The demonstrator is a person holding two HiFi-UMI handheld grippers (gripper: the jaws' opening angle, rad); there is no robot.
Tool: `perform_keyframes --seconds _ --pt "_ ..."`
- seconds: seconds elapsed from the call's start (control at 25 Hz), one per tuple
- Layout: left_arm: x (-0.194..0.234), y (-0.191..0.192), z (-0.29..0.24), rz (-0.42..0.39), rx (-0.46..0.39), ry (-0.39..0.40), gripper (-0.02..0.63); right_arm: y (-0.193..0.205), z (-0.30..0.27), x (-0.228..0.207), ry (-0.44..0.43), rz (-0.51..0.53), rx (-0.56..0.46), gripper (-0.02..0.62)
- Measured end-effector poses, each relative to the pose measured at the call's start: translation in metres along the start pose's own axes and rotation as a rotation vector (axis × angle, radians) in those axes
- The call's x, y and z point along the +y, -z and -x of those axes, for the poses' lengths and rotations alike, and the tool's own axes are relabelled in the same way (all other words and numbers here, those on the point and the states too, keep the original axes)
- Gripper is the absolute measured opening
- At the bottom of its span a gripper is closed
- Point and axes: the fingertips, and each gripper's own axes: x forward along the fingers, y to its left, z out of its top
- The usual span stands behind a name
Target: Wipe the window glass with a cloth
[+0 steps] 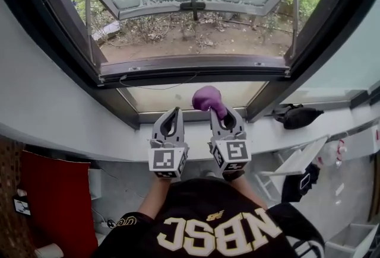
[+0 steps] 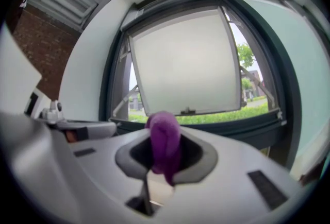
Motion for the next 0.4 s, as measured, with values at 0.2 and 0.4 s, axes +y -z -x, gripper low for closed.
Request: perform_keyframes --seconds 0.2,0.4 --pt "-0.020 0.002 -0.005 -0.004 -0.032 0.010 0.012 0.008 0.012 -0.024 -0.003 0.001 0.029 0.078" --pt "-0.041 0.002 -0.008 -0.009 -0.027 -0.013 0.012 0.011 0.031 -0.051 0.000 0.003 0.040 0.078"
